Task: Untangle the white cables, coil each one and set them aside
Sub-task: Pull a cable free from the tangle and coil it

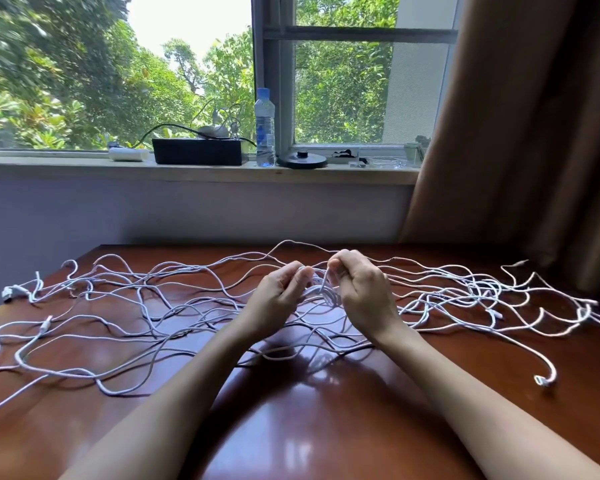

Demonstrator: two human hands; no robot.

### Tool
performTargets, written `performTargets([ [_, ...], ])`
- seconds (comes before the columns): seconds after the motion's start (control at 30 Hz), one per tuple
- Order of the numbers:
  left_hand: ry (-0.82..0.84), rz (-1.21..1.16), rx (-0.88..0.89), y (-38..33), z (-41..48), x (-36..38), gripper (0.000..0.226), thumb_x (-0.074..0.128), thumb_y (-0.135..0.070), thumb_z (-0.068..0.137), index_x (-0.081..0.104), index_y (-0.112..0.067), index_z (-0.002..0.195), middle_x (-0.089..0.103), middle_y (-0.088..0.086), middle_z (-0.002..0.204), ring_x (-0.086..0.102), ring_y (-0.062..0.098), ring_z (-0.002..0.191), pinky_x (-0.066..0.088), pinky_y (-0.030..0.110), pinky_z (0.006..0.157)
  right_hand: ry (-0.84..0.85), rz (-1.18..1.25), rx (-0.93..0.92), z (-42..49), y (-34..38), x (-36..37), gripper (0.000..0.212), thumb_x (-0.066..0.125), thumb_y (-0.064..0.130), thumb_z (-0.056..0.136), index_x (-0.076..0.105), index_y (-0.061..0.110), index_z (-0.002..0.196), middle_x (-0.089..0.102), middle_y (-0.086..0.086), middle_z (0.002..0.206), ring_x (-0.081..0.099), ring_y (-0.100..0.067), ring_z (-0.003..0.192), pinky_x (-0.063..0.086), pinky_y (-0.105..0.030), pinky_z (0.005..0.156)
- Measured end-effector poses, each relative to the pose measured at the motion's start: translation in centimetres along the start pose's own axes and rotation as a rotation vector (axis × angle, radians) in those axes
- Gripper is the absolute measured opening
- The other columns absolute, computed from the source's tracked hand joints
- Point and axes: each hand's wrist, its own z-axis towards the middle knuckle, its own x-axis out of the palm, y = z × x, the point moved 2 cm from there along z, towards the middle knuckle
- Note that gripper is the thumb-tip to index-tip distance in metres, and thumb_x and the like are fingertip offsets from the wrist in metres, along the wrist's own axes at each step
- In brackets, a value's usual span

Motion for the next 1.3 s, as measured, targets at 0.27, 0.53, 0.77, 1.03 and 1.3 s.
performTargets([
  [0.27,0.099,-0.064,-0.051,-0.3,-0.4,0.6,0.028,0.048,-0.030,0.105,0.050,-0.017,0.081,0.039,0.003,0.066,0.036,0.018,0.057,0.032,0.030,0.049,0.079,0.161,0.182,0.3,-0.9,0.1,0.029,0.053,0.025,0.104,0.060,0.025,0.075,0.066,0.010,0.067,0.060,-0.007,0.062,0.050,-0.036,0.067],
  [0.53,0.198,-0.172,-0.090,-1.1,-0.6,1.0,0.024,0.042,-0.009,0.107,0.047,-0.004,0.085,0.037,0.007,0.065,0.031,0.009,0.052,0.030,0.019,0.046,0.105,0.371,0.328,0.6,-2.2,0.2,0.028,0.054,0.022,0.104,0.067,0.018,0.079,0.057,0.007,0.057,0.051,-0.009,0.050,0.044,-0.028,0.050],
  [0.77,0.253,-0.168,-0.109,-1.6,-0.7,1.1,0.021,0.041,-0.010,0.108,0.049,-0.003,0.090,0.040,0.008,0.071,0.035,0.008,0.057,0.032,0.016,0.051,0.152,0.493,0.375,1.1,-2.8,0.4,0.027,0.053,0.017,0.104,0.068,0.013,0.082,0.059,0.001,0.064,0.050,-0.008,0.054,0.044,-0.025,0.051],
  [1.03,0.306,-0.364,-0.168,-1.3,-0.9,1.0,0.023,0.044,-0.024,0.106,0.049,-0.013,0.086,0.044,-0.004,0.064,0.030,0.010,0.054,0.025,0.019,0.049,0.167,0.610,0.458,1.1,-2.7,0.5,0.023,0.058,0.017,0.102,0.070,0.009,0.083,0.065,0.004,0.065,0.055,-0.009,0.055,0.047,-0.022,0.050],
  [1.3,0.216,-0.790,-0.284,-1.4,-0.5,1.6,0.024,0.043,-0.029,0.102,0.046,-0.010,0.090,0.033,-0.001,0.061,0.025,0.006,0.050,0.024,0.015,0.044,0.140,0.559,0.500,1.3,-3.2,0.1,0.013,0.064,0.011,0.098,0.066,0.004,0.088,0.059,-0.009,0.063,0.043,-0.011,0.033,0.037,-0.021,0.033],
])
